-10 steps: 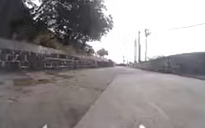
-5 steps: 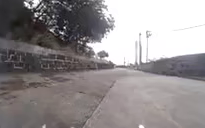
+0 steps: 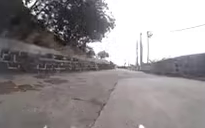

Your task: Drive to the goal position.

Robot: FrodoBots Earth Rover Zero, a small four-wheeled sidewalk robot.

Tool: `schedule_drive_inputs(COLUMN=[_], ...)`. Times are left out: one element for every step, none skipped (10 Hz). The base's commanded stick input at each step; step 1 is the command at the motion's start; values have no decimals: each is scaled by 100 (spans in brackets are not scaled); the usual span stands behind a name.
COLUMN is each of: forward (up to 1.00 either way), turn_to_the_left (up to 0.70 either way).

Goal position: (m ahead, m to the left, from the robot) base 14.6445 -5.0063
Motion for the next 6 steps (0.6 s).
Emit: schedule_drive_inputs(forward=[70, 70, 70, 70, 70, 70], turn_to_the_left=[0, 0, 0, 0, 0, 0])
